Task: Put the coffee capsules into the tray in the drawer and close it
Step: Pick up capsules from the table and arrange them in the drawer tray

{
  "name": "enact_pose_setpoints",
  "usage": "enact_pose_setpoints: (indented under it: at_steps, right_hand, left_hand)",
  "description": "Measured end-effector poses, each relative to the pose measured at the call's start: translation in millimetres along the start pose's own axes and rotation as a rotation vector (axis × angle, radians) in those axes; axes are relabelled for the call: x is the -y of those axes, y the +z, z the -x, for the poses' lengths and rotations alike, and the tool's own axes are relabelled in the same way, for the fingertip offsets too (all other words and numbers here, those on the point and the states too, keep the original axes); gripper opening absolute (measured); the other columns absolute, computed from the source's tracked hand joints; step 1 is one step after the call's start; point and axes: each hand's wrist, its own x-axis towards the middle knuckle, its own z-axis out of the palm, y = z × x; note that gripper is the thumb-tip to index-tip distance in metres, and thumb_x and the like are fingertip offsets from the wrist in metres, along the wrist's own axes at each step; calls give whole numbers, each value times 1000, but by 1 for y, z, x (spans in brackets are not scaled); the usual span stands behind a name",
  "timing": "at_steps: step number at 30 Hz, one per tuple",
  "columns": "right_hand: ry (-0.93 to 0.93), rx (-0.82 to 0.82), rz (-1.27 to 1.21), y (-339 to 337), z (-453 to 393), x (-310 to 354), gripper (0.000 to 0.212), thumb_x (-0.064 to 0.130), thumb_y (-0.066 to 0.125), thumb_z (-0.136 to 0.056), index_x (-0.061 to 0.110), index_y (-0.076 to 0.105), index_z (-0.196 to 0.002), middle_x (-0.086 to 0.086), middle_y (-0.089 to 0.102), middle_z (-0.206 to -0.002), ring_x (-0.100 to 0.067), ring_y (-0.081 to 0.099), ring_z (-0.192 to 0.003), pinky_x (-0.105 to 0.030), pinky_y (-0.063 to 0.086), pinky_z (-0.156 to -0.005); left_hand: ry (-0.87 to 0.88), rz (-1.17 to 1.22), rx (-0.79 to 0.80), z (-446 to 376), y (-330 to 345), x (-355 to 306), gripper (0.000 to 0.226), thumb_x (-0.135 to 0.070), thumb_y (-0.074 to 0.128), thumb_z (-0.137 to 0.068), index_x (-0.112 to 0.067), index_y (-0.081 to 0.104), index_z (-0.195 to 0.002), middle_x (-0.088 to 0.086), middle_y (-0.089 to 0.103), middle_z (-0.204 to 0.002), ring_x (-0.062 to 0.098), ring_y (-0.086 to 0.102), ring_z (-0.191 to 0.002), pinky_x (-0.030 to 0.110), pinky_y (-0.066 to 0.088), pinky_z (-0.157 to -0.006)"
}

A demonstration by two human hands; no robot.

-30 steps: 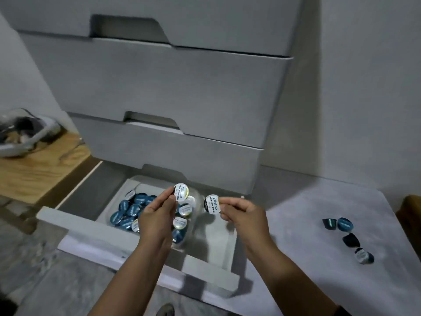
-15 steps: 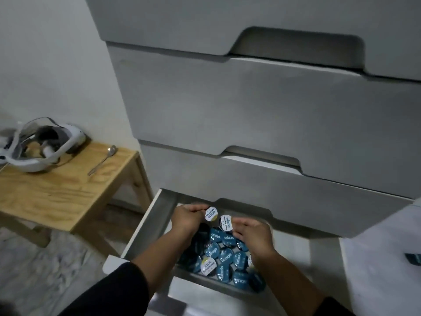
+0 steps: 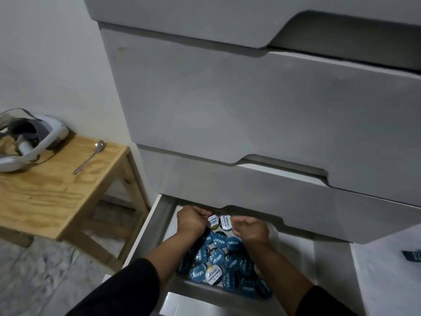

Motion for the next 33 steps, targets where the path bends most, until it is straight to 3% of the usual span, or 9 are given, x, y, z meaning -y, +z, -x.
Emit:
enact_pose_setpoints:
  at_steps: [5, 10, 14, 18, 22, 25, 27, 30, 33]
  right_hand:
    - [-23, 41, 77, -1, -5, -6, 13, 2, 65, -82, 3, 69, -94, -5, 66, -69, -19, 62, -65, -10, 48, -53]
    - [-47, 54, 98, 1, -3, -4, 10, -1, 67, -79, 7, 70, -82, -13, 69, -82, -23, 65, -75, -14, 52, -60]
    - [-74, 60, 150, 6, -1, -2, 17, 1, 68, -78, 18, 71, -74, -11, 72, -82, -26, 70, -80, -31, 57, -77]
    - [-106, 100, 198, 15, 0, -2, 23, 6, 69, -78, 26, 70, -65, -8, 74, -79, -26, 70, -81, -37, 57, -82]
    - [-182, 102, 224, 22, 6, -1, 10, 7, 71, -77, 13, 74, -85, -10, 74, -90, -17, 66, -76, -29, 54, -81]
    - [-285, 112, 324, 20, 13, 0, 12, 12, 68, -81, 14, 73, -92, -7, 74, -95, -13, 66, -79, -21, 49, -75]
    - [-342, 133, 415, 18, 18, 1, 16, 15, 64, -84, 14, 70, -99, -6, 72, -100, -12, 64, -82, -16, 46, -71]
    - [-425, 164, 638, 14, 29, 3, 27, 24, 60, -87, 18, 61, -113, -5, 66, -113, -16, 61, -98, -25, 49, -85]
    - [-553, 162, 872, 12, 44, 0, 44, 31, 54, -90, 19, 46, -131, -5, 52, -133, -20, 49, -119, -33, 41, -100]
  left_hand:
    - [57, -125, -29, 2, -1, 2, 22, 1, 56, -83, -11, 74, -83, 6, 73, -91, 9, 60, -75, 12, 42, -73]
    - [97, -188, -52, 4, -7, 2, 16, -2, 59, -83, -10, 74, -86, 7, 73, -96, 17, 66, -89, 12, 43, -80]
    - [170, -254, -69, 12, -24, 4, 17, -11, 57, -88, -5, 74, -89, 9, 73, -96, 16, 65, -92, 15, 45, -90]
    - [206, -311, -14, 24, -39, 11, 17, -9, 56, -88, -10, 72, -95, 5, 71, -102, 8, 60, -87, 11, 39, -83]
    - [222, -399, 53, 34, -43, 17, 23, -15, 53, -91, -15, 69, -107, 6, 69, -109, 15, 64, -95, 18, 45, -88]
    - [269, -533, 86, 40, -43, 19, 26, -21, 49, -93, -15, 65, -113, 10, 67, -113, 23, 63, -102, 29, 49, -94]
    - [307, -627, 103, 43, -42, 18, 27, -25, 47, -94, -14, 61, -114, 11, 65, -112, 25, 62, -101, 33, 50, -90]
    - [375, -735, 116, 49, -41, 18, 25, -24, 43, -95, -12, 56, -111, 10, 62, -112, 25, 60, -100, 34, 49, -84]
    - [461, -779, 63, 56, -38, 22, 24, -22, 41, -94, -11, 53, -112, 9, 59, -115, 25, 57, -103, 34, 47, -84]
